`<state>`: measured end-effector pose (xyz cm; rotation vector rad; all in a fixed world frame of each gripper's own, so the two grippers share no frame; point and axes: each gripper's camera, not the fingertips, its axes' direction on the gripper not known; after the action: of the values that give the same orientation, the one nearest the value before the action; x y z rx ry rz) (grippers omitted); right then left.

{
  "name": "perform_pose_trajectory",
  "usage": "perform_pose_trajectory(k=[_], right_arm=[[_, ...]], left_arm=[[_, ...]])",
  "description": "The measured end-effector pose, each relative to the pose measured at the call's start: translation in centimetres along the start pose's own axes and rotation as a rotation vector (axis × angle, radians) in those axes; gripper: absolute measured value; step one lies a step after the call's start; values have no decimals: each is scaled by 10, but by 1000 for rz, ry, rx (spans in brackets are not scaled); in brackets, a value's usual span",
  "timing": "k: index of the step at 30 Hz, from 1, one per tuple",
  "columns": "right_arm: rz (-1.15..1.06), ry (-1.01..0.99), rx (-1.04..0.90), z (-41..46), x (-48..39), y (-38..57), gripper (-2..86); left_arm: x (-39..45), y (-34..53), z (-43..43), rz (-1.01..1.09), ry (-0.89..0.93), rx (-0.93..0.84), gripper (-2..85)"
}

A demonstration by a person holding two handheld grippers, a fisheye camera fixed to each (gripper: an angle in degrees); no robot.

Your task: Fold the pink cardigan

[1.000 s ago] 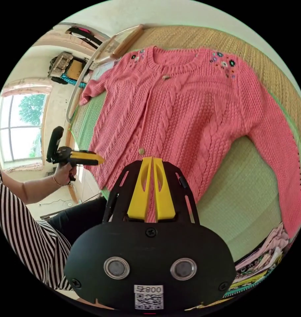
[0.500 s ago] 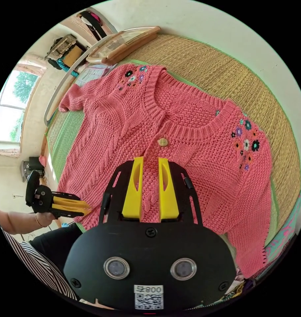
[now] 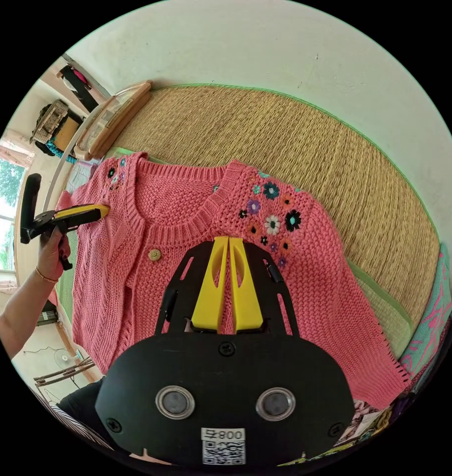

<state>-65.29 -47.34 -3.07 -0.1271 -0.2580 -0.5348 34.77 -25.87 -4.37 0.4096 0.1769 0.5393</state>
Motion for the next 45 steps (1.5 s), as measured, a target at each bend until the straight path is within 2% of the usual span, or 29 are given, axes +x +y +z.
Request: perform_pose_trajectory(k=[9, 15, 19, 20, 24, 27, 31, 34, 38, 41, 45], right_arm=[[54, -20, 66, -13, 8, 23, 2], [8, -39, 147, -39, -11, 64, 2], [-32, 32, -8, -1, -8, 71, 5], [-25, 8, 26, -4, -5, 72, 6], [6, -120, 58, -22, -2, 64, 19], [-69, -199, 41, -19, -28, 57, 51], [-200, -162, -21, 3, -70, 44, 59], [-228, -73, -68, 19, -78, 36, 53], [-178, -148, -27, 12, -62, 30, 38], [-192, -197, 27, 4, -59, 14, 17], [-241, -103, -37, 35, -67, -24, 5]], left_arm=[[-6, -12, -8, 11, 14, 38, 1], [9, 29, -28, 77, 50, 118, 1], [1, 33, -4, 73, 33, 17, 2], [-6, 32, -5, 56, 66, 48, 3], [0, 39, -15, 45, 93, 71, 6], [21, 64, -11, 93, 202, 39, 14], [46, 93, 20, 98, 218, -89, 18], [43, 96, 24, 40, 246, -51, 17], [45, 90, 16, 61, 245, 9, 16], [42, 85, 26, 66, 155, -37, 10], [38, 85, 32, 71, 192, -31, 4]])
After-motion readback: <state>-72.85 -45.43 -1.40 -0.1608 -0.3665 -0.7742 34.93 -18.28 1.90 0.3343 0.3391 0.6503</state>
